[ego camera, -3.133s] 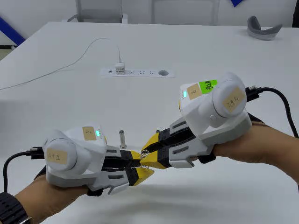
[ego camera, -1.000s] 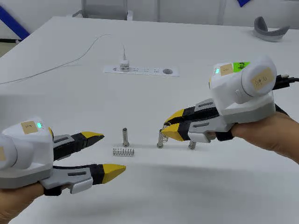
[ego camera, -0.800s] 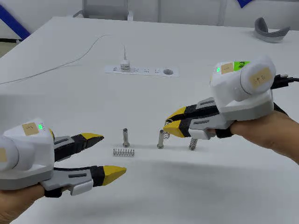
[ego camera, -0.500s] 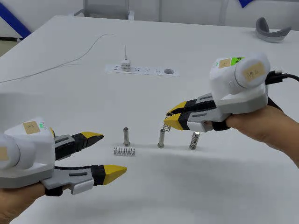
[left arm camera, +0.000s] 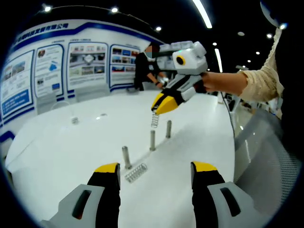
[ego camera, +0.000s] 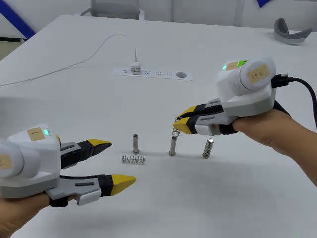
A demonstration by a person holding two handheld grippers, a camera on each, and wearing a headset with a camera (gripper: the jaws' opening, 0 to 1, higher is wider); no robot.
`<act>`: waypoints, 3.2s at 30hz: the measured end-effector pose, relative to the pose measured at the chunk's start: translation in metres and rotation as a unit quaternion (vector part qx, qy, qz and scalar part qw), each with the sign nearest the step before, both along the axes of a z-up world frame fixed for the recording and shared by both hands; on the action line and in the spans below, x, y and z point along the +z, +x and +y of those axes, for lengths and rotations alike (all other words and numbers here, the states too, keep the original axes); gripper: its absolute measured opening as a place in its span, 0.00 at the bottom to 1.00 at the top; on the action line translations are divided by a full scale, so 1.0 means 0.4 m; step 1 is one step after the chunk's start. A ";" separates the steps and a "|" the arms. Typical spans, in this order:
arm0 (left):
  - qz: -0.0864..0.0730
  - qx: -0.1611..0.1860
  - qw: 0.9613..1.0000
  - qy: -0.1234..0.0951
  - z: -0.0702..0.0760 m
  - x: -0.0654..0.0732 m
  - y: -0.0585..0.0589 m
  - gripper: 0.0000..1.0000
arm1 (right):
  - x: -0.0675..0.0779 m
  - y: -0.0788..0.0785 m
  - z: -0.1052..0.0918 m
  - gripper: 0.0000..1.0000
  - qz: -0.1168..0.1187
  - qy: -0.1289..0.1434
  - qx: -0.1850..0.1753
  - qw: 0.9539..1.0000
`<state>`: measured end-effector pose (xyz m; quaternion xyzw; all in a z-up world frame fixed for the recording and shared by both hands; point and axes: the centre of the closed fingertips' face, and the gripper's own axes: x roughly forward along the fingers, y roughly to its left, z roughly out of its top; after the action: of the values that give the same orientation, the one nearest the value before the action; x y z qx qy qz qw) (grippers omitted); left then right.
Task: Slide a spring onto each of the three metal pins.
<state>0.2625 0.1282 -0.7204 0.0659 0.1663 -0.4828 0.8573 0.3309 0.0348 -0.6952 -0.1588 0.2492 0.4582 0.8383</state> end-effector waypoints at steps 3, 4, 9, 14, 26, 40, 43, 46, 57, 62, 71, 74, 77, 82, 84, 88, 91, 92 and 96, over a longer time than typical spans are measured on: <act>0.000 0.000 1.000 0.000 0.000 0.000 0.000 0.61 | -0.006 0.001 0.000 0.12 0.003 -0.001 -0.001 1.000; 0.000 0.001 1.000 0.000 0.000 -0.001 0.001 0.60 | -0.007 0.002 0.000 0.12 0.004 0.000 -0.001 1.000; 0.001 0.001 1.000 0.000 0.002 -0.002 0.001 0.60 | -0.016 0.005 -0.003 0.12 0.008 0.000 -0.004 1.000; 0.002 0.001 1.000 0.002 0.002 -0.006 0.001 0.60 | -0.023 0.007 -0.004 0.12 0.011 0.001 -0.006 1.000; 0.004 0.002 1.000 0.002 0.004 -0.007 0.001 0.59 | -0.042 0.011 -0.004 0.12 0.016 0.002 -0.009 1.000; 0.006 0.002 1.000 0.004 0.005 -0.012 0.001 0.59 | -0.084 0.015 -0.001 0.12 0.022 -0.003 -0.013 1.000; 0.005 0.002 1.000 0.004 0.006 -0.012 0.001 0.59 | -0.090 0.015 0.002 0.12 0.022 -0.005 -0.012 1.000; 0.005 0.003 1.000 0.005 0.007 -0.012 0.001 0.59 | -0.098 0.015 0.002 0.12 0.024 -0.006 -0.014 1.000; 0.008 0.001 1.000 0.006 0.006 -0.014 -0.002 0.58 | -0.136 0.016 0.000 0.12 0.036 -0.010 -0.022 0.999; 0.007 0.000 1.000 0.006 0.003 -0.013 -0.003 0.58 | -0.150 0.019 -0.002 0.12 0.040 -0.013 -0.025 0.999; 0.007 0.003 1.000 0.006 0.006 -0.013 -0.004 0.58 | -0.170 0.020 -0.005 0.12 0.046 -0.018 -0.029 0.998; 0.007 0.004 1.000 0.006 0.008 -0.014 -0.003 0.58 | -0.175 0.020 -0.006 0.12 0.047 -0.020 -0.029 0.998; 0.007 0.005 1.000 0.006 0.009 -0.014 -0.003 0.58 | -0.175 0.020 -0.006 0.12 0.047 -0.019 -0.030 0.998; 0.006 0.005 1.000 0.005 0.008 -0.013 -0.002 0.58 | -0.181 0.021 -0.008 0.13 0.047 -0.022 -0.030 0.998; 0.006 0.005 1.000 0.005 0.008 -0.013 -0.001 0.58 | -0.182 0.020 -0.009 0.14 0.047 -0.021 -0.030 0.998; 0.006 0.005 1.000 0.005 0.007 -0.014 0.000 0.58 | -0.180 0.018 -0.014 0.16 0.046 -0.021 -0.032 0.998; 0.006 0.005 1.000 0.004 0.006 -0.013 0.001 0.58 | -0.179 0.015 -0.017 0.16 0.044 -0.022 -0.033 0.998; 0.006 0.005 1.000 0.004 0.006 -0.013 0.001 0.58 | -0.178 0.014 -0.017 0.17 0.044 -0.022 -0.034 0.998; 0.006 0.006 1.000 0.004 0.008 -0.012 0.002 0.58 | -0.166 0.004 -0.018 0.18 0.038 -0.019 -0.034 0.999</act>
<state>0.2632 0.1314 -0.7251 0.0656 0.1738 -0.4777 0.8586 0.3327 0.0276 -0.7616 -0.1483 0.2950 0.4303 0.8401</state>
